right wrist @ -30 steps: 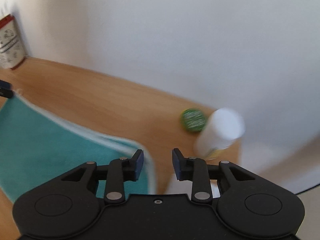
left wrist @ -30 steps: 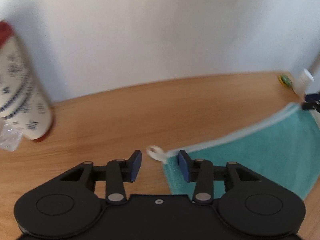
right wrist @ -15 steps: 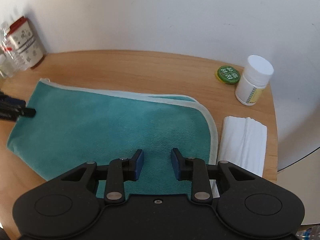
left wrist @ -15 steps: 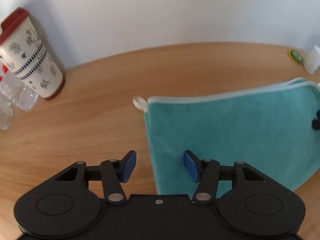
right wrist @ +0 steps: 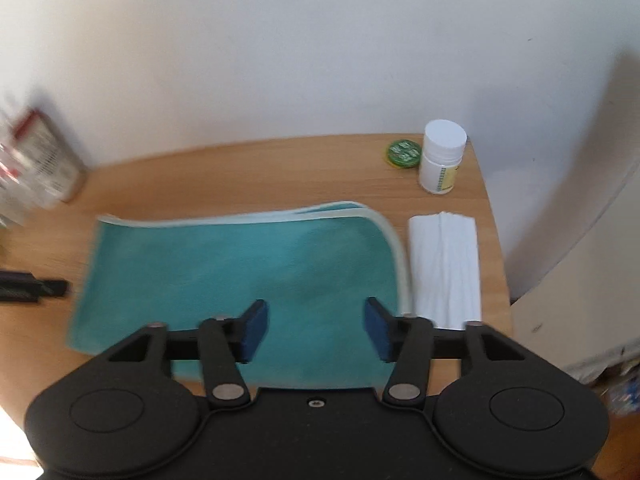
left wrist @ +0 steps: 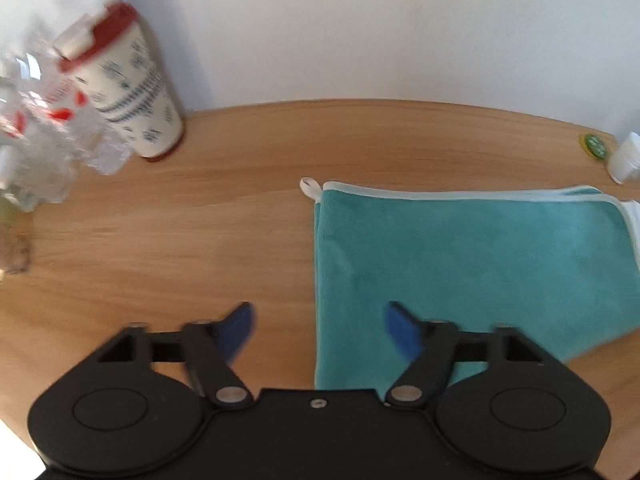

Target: Fold towel

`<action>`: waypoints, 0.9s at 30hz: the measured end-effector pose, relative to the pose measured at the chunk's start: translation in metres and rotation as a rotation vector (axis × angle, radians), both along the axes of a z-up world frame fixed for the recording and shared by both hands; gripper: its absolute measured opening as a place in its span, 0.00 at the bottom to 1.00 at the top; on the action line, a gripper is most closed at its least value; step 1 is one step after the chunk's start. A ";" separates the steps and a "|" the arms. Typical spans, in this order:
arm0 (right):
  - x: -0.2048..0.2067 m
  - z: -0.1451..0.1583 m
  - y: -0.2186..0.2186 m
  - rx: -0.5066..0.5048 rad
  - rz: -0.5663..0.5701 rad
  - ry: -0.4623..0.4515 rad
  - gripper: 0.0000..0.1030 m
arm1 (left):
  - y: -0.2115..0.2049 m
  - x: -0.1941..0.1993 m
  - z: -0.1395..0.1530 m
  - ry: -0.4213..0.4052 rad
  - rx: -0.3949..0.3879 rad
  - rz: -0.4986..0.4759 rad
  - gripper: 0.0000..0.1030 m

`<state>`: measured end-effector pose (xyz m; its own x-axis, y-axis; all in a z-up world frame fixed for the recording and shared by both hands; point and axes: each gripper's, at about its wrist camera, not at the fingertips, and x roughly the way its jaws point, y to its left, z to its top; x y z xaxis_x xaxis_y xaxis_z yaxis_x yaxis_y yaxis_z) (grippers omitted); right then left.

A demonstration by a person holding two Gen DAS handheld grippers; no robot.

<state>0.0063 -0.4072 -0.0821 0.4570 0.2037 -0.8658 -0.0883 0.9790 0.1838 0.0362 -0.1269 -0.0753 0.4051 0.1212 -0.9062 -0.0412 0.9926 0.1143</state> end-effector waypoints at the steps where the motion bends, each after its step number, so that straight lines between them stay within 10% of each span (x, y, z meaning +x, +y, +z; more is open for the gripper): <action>1: -0.010 0.013 0.003 0.006 0.000 -0.011 0.89 | -0.003 -0.007 0.009 -0.019 -0.001 -0.008 1.00; 11: -0.079 0.090 0.018 -0.213 0.050 -0.085 0.95 | -0.028 -0.082 0.078 -0.010 -0.046 -0.047 1.00; 27: -0.122 0.114 -0.013 -0.123 0.122 -0.059 0.95 | -0.068 -0.152 0.113 -0.060 -0.001 -0.032 1.00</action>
<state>-0.1159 -0.4206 0.0315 0.4861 0.1545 -0.8601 -0.2147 0.9752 0.0538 -0.1158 -0.1949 0.0376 0.4620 0.1066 -0.8804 -0.0160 0.9936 0.1119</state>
